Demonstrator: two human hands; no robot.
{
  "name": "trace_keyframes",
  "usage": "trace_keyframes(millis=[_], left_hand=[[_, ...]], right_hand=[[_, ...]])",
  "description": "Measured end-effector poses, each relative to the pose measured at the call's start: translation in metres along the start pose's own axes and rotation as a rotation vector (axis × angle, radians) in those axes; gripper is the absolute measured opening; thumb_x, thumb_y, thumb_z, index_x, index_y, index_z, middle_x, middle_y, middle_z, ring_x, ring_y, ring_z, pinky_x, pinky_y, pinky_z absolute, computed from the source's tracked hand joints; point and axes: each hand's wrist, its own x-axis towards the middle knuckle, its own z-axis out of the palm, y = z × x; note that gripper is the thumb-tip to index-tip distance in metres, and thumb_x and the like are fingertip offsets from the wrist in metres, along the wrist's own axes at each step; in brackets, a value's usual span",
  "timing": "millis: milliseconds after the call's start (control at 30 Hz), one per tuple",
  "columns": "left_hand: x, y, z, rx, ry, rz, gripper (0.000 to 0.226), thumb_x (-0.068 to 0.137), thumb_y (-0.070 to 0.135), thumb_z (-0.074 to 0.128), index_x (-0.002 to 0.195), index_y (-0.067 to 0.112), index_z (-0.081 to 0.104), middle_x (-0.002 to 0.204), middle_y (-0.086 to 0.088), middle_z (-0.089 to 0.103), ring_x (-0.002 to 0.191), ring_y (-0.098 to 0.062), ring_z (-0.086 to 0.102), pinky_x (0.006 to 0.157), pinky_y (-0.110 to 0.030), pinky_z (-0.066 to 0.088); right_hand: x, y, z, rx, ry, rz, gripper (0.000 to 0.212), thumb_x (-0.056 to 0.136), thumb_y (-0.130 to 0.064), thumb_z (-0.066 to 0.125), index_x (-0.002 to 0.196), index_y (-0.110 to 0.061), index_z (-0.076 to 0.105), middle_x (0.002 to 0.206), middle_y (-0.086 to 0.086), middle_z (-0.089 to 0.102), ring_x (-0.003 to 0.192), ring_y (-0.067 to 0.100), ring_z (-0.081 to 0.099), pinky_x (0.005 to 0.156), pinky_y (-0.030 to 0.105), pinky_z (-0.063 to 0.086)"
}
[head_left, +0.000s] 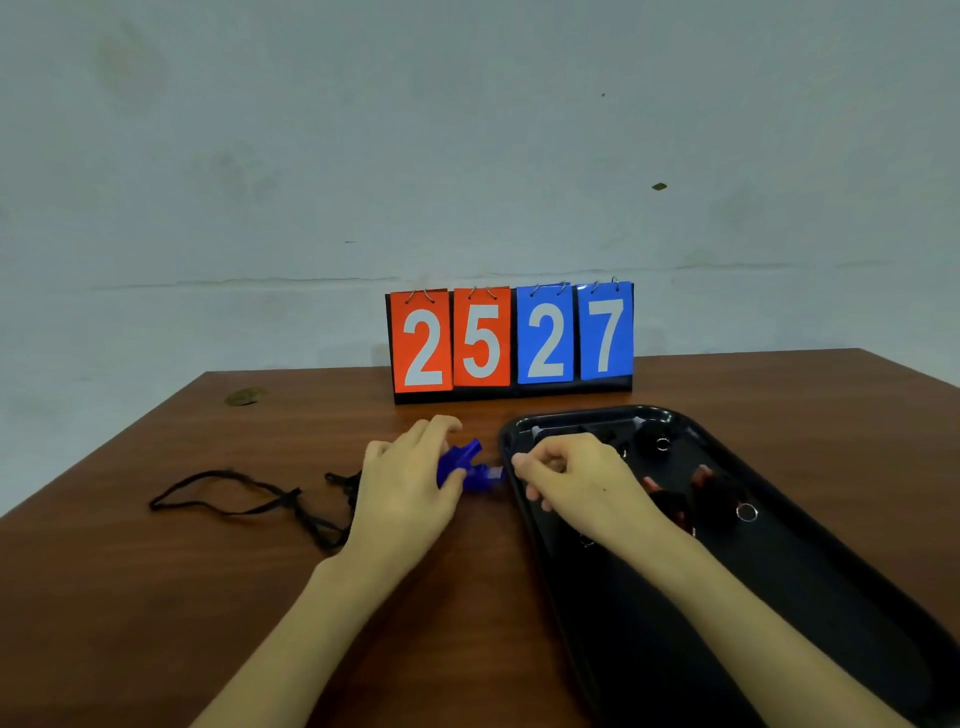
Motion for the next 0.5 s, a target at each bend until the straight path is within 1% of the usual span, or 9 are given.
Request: trace_keyframes(millis=[67, 100, 167, 200, 267, 333, 367, 433, 500], left_hand=[[-0.003, 0.001, 0.002, 0.012, 0.045, 0.004, 0.049, 0.086, 0.028, 0.063, 0.131, 0.029, 0.043, 0.118, 0.010, 0.057, 0.114, -0.008, 0.050, 0.104, -0.031, 0.030], [-0.005, 0.003, 0.003, -0.025, 0.089, 0.031, 0.049, 0.085, 0.026, 0.065, 0.130, 0.027, 0.045, 0.116, 0.009, 0.058, 0.111, -0.008, 0.051, 0.102, -0.030, 0.032], [-0.010, 0.008, 0.007, -0.158, 0.189, 0.130, 0.047, 0.083, 0.021, 0.068, 0.127, 0.019, 0.051, 0.109, 0.006, 0.060, 0.100, -0.007, 0.055, 0.091, -0.027, 0.043], [-0.013, 0.012, 0.010, -0.210, 0.225, 0.193, 0.046, 0.081, 0.018, 0.069, 0.124, 0.017, 0.052, 0.106, 0.004, 0.061, 0.095, -0.006, 0.056, 0.083, -0.022, 0.047], [-0.017, 0.019, 0.014, -0.246, 0.256, 0.304, 0.047, 0.080, 0.011, 0.070, 0.122, 0.017, 0.051, 0.107, 0.002, 0.060, 0.094, -0.004, 0.056, 0.077, -0.010, 0.047], [-0.018, 0.023, 0.017, -0.301, 0.248, 0.356, 0.052, 0.079, 0.005, 0.070, 0.124, 0.019, 0.047, 0.112, 0.002, 0.058, 0.098, 0.001, 0.052, 0.080, -0.003, 0.043], [-0.018, 0.024, 0.017, -0.347, 0.235, 0.347, 0.055, 0.080, 0.003, 0.069, 0.126, 0.021, 0.045, 0.115, 0.004, 0.055, 0.100, 0.003, 0.051, 0.081, -0.001, 0.042], [-0.017, 0.024, 0.016, -0.439, 0.185, 0.266, 0.062, 0.083, 0.003, 0.065, 0.133, 0.030, 0.038, 0.115, 0.018, 0.051, 0.099, 0.008, 0.053, 0.078, 0.000, 0.041], [-0.015, 0.020, 0.015, -0.454, 0.134, 0.167, 0.059, 0.088, 0.009, 0.060, 0.135, 0.034, 0.035, 0.103, 0.024, 0.052, 0.091, 0.009, 0.056, 0.075, -0.005, 0.045]], right_hand=[[-0.001, -0.001, 0.003, 0.017, -0.027, 0.012, 0.025, 0.092, -0.042, 0.051, 0.082, -0.024, 0.064, 0.075, -0.008, 0.066, 0.068, 0.002, 0.057, 0.072, 0.021, 0.049], [-0.001, -0.002, 0.005, 0.035, -0.035, 0.012, 0.026, 0.090, -0.045, 0.051, 0.085, -0.023, 0.065, 0.079, -0.008, 0.066, 0.070, 0.002, 0.057, 0.072, 0.021, 0.048], [-0.001, -0.005, 0.006, 0.123, -0.058, 0.014, 0.031, 0.087, -0.049, 0.055, 0.096, -0.022, 0.067, 0.087, -0.008, 0.067, 0.075, 0.002, 0.059, 0.068, 0.018, 0.045], [-0.001, -0.007, 0.006, 0.183, -0.076, 0.016, 0.032, 0.085, -0.048, 0.058, 0.100, -0.021, 0.067, 0.089, -0.007, 0.067, 0.076, 0.003, 0.060, 0.066, 0.017, 0.044], [-0.003, -0.010, 0.003, 0.294, -0.100, 0.015, 0.024, 0.084, -0.038, 0.064, 0.097, -0.018, 0.067, 0.089, -0.003, 0.068, 0.075, 0.004, 0.061, 0.062, 0.015, 0.045], [-0.005, -0.012, -0.001, 0.411, -0.070, 0.007, 0.012, 0.085, -0.027, 0.065, 0.090, -0.016, 0.067, 0.085, 0.000, 0.069, 0.070, 0.002, 0.061, 0.057, 0.010, 0.045], [-0.006, -0.013, -0.002, 0.467, -0.037, 0.005, 0.012, 0.086, -0.025, 0.064, 0.091, -0.016, 0.067, 0.084, 0.000, 0.069, 0.070, 0.001, 0.061, 0.057, 0.010, 0.045], [-0.003, -0.013, -0.005, 0.628, 0.022, 0.036, 0.020, 0.089, -0.028, 0.059, 0.100, -0.014, 0.067, 0.090, -0.002, 0.071, 0.080, 0.004, 0.065, 0.069, 0.016, 0.050], [0.002, -0.013, -0.012, 0.971, 0.013, 0.139, 0.027, 0.092, -0.030, 0.054, 0.106, -0.010, 0.063, 0.099, 0.005, 0.072, 0.092, 0.014, 0.069, 0.082, 0.030, 0.054]])
